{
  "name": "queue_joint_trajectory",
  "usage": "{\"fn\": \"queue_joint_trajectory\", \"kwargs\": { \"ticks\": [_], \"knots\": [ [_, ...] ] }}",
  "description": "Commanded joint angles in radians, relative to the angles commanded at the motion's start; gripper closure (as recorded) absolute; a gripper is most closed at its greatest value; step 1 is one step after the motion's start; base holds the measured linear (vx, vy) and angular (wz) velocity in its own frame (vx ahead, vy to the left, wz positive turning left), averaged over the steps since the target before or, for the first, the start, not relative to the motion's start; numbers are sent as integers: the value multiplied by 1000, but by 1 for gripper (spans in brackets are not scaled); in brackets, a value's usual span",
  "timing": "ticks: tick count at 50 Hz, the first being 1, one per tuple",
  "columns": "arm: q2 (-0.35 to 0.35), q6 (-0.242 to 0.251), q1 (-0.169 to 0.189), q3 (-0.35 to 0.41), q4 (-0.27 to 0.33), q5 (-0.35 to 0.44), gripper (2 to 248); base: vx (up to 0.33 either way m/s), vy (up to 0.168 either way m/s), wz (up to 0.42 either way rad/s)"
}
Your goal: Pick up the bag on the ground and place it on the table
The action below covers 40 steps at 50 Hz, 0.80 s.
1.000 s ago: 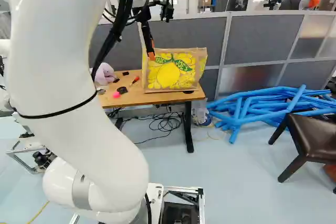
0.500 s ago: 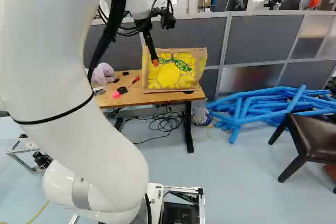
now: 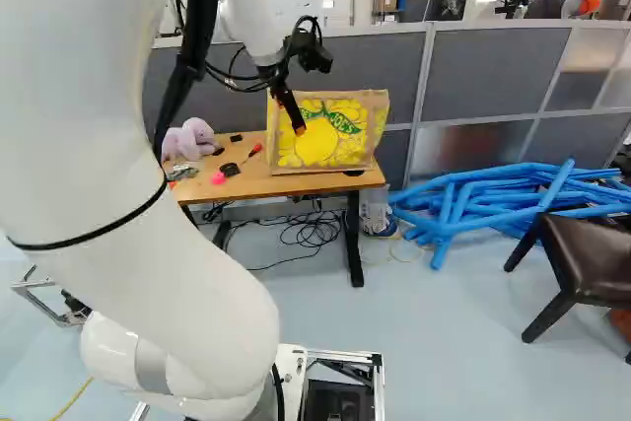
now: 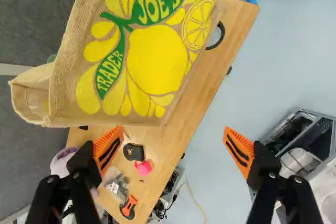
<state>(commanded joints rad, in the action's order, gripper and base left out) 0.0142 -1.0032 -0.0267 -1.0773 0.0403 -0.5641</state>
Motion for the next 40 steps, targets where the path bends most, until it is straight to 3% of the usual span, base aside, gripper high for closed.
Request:
{"fn": "queue_joint_trajectory", "kwargs": {
  "ticks": [40],
  "knots": [
    [-112,384,10,379,-15,551,3,0,0,0]
  ]
}}
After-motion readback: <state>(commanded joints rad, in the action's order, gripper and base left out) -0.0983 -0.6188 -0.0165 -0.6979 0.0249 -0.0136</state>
